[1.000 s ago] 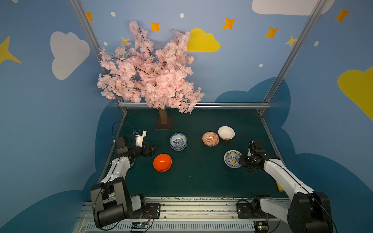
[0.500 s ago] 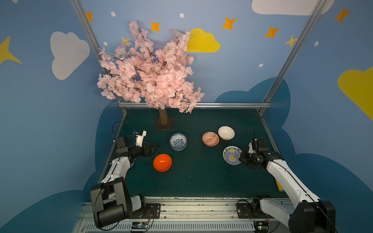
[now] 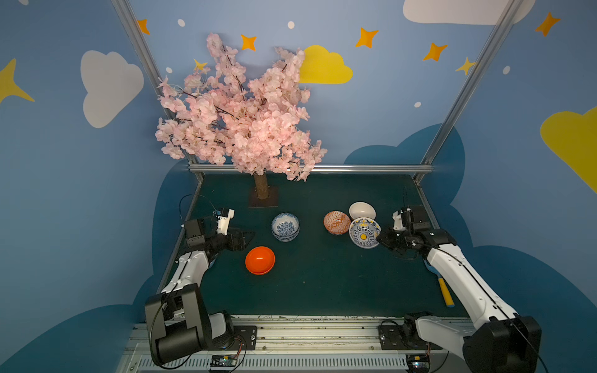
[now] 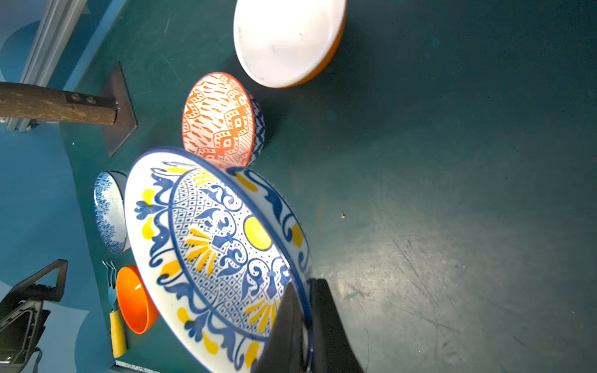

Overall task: Stack the bowls
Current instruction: Place the bowl on the bowl.

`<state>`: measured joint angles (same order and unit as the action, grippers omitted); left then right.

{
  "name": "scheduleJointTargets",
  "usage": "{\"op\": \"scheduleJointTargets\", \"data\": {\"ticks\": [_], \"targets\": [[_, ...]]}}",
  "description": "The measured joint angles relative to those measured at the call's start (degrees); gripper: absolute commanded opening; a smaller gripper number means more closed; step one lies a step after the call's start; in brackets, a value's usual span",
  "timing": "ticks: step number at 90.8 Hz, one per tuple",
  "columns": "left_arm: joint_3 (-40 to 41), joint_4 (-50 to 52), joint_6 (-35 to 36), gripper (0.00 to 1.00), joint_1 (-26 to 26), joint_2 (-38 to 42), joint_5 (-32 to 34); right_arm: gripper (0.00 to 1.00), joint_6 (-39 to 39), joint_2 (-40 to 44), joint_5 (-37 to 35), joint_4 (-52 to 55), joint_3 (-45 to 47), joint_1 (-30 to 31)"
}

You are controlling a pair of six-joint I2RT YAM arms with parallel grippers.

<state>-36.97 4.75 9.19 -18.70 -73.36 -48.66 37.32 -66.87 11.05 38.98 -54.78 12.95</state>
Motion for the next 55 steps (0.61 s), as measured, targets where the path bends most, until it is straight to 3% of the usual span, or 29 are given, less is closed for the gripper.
{"op": "scheduleJointTargets", "data": {"ticks": [55], "targets": [[0.0,-0.6,-3.0,1.0,-3.8,0.0,2.0,0.0,1.6,-18.9,-0.8,0.2,-18.2,13.2]]}}
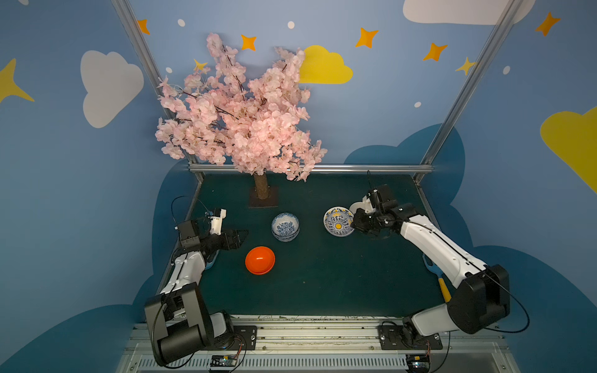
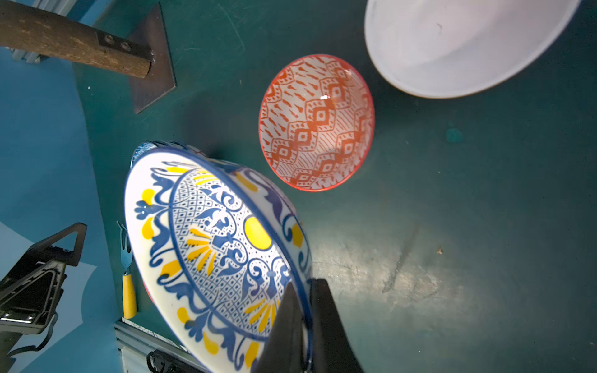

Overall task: Stack the bowls
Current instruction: Place the bowl on the bowl.

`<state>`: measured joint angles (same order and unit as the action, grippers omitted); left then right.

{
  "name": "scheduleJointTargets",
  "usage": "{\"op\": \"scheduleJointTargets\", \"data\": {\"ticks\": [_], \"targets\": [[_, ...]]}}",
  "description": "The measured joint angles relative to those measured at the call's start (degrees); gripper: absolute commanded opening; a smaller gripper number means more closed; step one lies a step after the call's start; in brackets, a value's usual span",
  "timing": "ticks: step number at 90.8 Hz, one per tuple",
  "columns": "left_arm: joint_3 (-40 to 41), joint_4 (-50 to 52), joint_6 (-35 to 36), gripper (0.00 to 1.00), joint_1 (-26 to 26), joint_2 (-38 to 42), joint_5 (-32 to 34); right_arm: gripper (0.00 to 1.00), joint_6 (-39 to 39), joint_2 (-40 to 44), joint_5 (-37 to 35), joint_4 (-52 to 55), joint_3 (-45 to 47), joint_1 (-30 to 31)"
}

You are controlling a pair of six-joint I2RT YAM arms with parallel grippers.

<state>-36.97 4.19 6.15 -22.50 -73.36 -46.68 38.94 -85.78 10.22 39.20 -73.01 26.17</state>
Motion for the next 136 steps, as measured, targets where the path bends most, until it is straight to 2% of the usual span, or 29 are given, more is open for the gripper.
{"op": "scheduleJointTargets", "data": {"ticks": [23,47,65,93,136], "targets": [[0.0,-1.1,-1.1,1.0,-0.5,0.0,0.1,0.0,0.1,-8.5,-0.1,0.1,-9.7,4.2],[0.0,-4.9,-6.2,1.0,-6.4,0.0,1.6,0.0,0.1,-17.1,0.2,1.1,-20.6,7.9],[0.0,-7.1,-9.0,1.0,-8.9,-1.2,1.7,0.0,0.1,-22.4,0.8,1.8,-27.3,10.1],[0.0,-8.7,-11.0,1.0,-11.1,-3.2,0.2,0.0,0.1,-27.8,3.3,2.0,-32.6,11.4],[0.0,-9.8,-10.3,1.0,-9.8,-5.0,-3.1,0.0,0.7,-31.7,5.8,1.6,-34.8,13.3]]}}
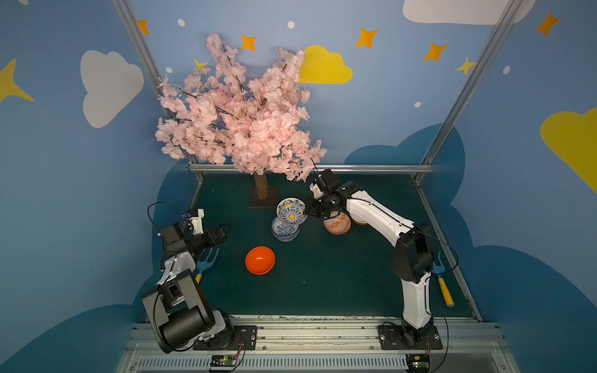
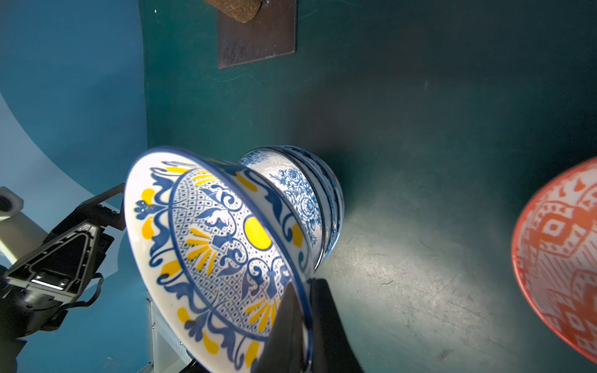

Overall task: Stack the bowls
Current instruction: Place the bowl on the bowl.

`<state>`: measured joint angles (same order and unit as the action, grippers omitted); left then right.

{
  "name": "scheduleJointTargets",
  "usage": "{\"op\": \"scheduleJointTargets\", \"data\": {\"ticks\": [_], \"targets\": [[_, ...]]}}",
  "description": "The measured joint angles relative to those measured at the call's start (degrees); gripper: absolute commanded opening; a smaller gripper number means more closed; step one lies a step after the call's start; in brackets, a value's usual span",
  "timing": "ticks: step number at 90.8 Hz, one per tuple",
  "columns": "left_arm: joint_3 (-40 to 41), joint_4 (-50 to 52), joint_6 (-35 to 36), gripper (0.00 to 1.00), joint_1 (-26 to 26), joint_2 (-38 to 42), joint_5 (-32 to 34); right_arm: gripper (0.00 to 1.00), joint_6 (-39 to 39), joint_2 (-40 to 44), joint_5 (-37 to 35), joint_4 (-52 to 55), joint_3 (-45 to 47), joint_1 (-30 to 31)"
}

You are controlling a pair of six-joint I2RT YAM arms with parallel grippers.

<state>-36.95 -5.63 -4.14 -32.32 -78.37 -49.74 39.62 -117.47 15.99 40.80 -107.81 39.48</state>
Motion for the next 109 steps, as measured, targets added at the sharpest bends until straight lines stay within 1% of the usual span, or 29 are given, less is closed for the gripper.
{"op": "scheduleJointTargets", "data": {"ticks": [38,69,109], "targets": [[0.0,2.7,5.2,1.0,6.0,1.5,0.7,0.0,0.3,-3.4,0.3,0.5,-2.2,0.9],[0.0,5.2,9.0,1.0,10.2,2.7,3.3,0.0,0.1,-5.3,-1.1,1.7,-5.2,2.0],[0.0,5.8,10.4,1.0,10.7,3.1,4.6,0.0,-0.2,-8.1,-2.4,4.5,-7.0,3.0]]}}
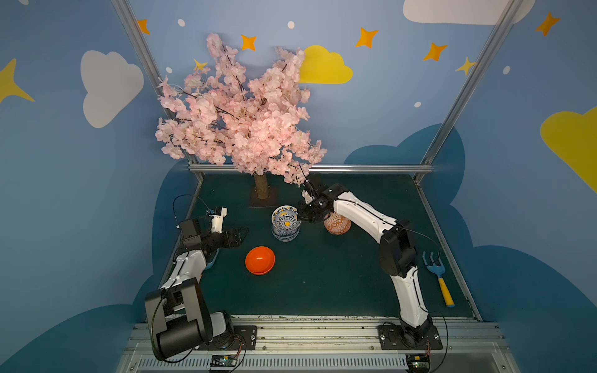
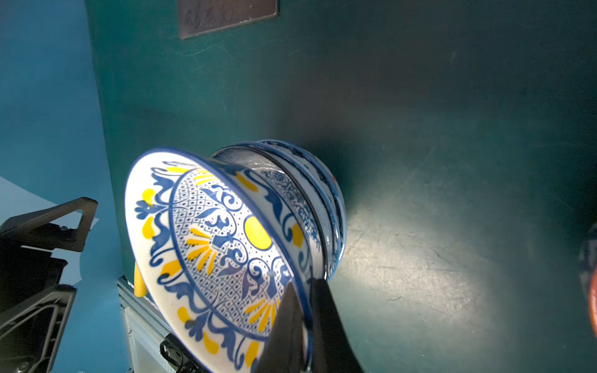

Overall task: Stack the bowls
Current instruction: Place the bowl on the bowl.

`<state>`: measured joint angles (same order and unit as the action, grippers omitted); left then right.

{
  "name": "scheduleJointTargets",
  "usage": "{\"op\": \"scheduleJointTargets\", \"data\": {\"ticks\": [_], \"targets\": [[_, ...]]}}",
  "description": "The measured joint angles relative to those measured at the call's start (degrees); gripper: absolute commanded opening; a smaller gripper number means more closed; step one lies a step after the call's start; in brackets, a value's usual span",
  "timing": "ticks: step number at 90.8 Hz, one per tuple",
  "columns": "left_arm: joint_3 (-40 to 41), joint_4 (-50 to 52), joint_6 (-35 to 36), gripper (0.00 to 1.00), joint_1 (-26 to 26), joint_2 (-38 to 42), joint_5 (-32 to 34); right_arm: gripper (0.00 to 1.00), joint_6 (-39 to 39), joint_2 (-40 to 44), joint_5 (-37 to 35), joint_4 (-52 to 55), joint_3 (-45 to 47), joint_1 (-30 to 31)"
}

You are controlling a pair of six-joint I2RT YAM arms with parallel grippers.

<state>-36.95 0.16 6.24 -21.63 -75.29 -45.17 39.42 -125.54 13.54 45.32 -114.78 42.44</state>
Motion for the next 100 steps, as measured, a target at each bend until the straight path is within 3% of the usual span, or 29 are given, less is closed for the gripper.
{"op": "scheduleJointTargets", "data": {"ticks": [10,28,72,100], "targets": [[0.0,0.0,0.0,1.0,0.0,0.0,0.0,0.0,-0.3,-0.6,-0.1,0.5,-0.9,0.1],[0.1,0.1,0.0,1.0,0.0,0.4,0.0,0.11,-0.8,-0.6,-0.4,1.2,-1.5,0.2],[0.4,0.2,0.0,1.0,0.0,1.9,0.2,0.16,-0.9,-1.8,-0.5,2.2,-2.4,0.3],[0.5,0.2,0.0,1.0,0.0,1.9,0.2,0.27,-1.0,-2.2,-0.4,2.3,-3.9,0.3]]}}
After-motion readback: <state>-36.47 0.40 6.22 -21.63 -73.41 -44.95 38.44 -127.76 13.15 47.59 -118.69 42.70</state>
